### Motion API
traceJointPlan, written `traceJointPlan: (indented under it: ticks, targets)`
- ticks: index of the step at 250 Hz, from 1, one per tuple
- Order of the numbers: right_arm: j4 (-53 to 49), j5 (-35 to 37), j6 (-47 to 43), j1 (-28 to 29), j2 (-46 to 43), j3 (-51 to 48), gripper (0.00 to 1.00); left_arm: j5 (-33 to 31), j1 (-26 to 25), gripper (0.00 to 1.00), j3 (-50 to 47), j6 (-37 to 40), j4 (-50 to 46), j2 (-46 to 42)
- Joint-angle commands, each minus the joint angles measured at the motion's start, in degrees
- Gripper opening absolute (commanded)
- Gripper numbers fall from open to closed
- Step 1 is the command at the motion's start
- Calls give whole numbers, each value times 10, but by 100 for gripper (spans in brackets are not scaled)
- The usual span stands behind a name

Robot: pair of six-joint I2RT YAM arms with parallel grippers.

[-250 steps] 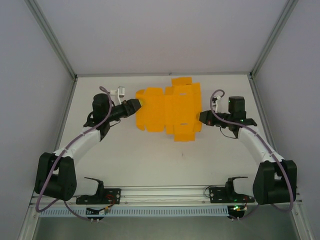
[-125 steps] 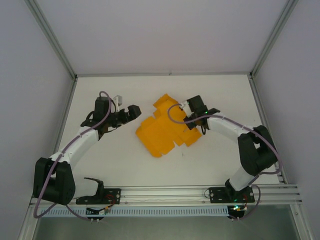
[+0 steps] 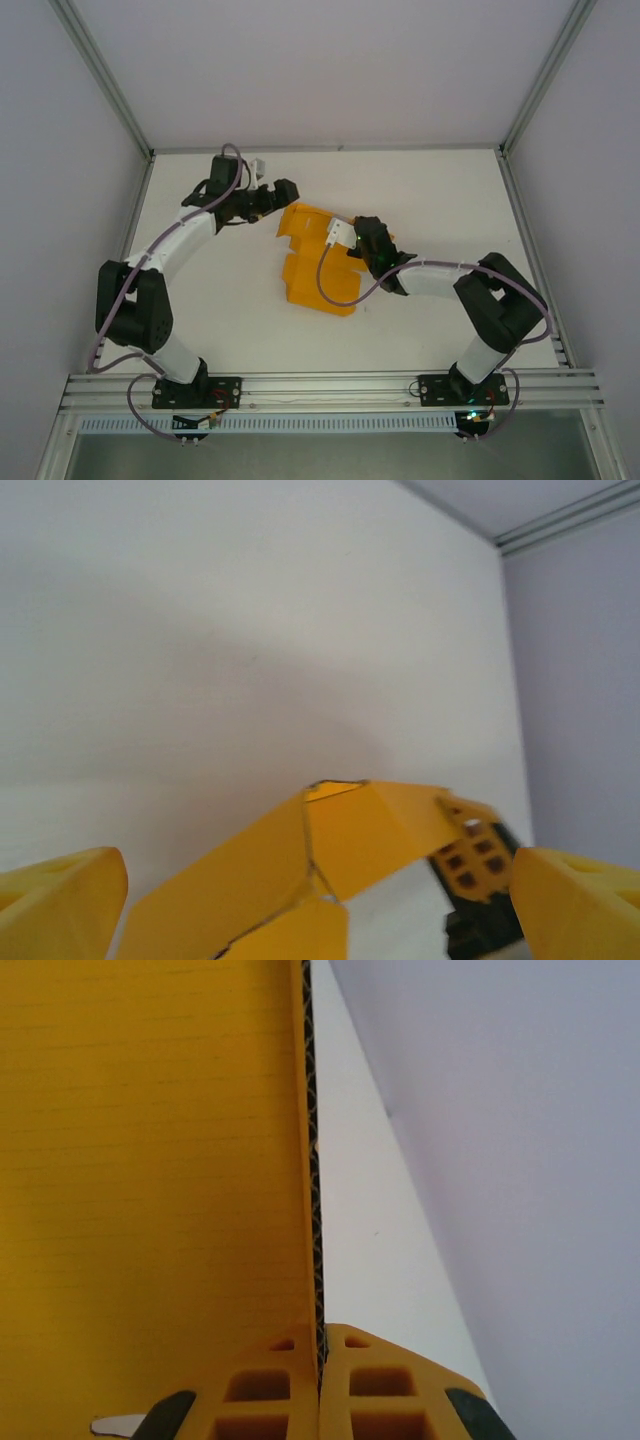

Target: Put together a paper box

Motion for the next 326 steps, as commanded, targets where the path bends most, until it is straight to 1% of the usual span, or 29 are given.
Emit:
traceJointPlan:
  ticks: [1,13,22,30,38,97,130,158,188,215,249,267,286,326]
  targets:
    - [117,20,-63,9,15,-13,0,-113,-29,96,38,66,-101,13]
    - [129,21,-67,12,16,-16,0,-176,-52,100,57,99,-134,24]
    - [126,20,-62,13,15,-14,0,-218,-68,100,67,117,-149,33]
    - [113,18,-54,13,13,-11,0,-244,-78,100,74,127,-158,40]
    - [96,16,-45,13,9,-7,0,-254,-84,100,79,135,-163,48]
    - [63,-21,11,15,-28,-13,0,-284,-104,100,103,132,-170,90]
    - [28,-46,39,15,-44,-15,0,-259,-116,100,85,123,-115,85]
    - [-3,-69,63,14,-52,-13,0,-251,-129,100,60,112,-67,73]
    - [-1,-59,69,13,-48,-11,0,-283,-131,100,27,99,-45,47]
    - [-7,-37,70,9,-47,-7,0,-319,-128,100,-8,101,-47,6]
    - [-32,-21,82,-4,-54,-5,0,-327,-114,100,-65,95,-48,-53]
    - [-36,-14,82,-7,-61,-11,0,-350,-108,100,-93,94,-48,-78]
    - [-40,-12,85,-8,-70,-15,0,-376,-98,100,-107,88,-62,-80]
    - [-67,-23,100,-9,-78,-10,0,-350,-91,100,-114,87,-59,-52]
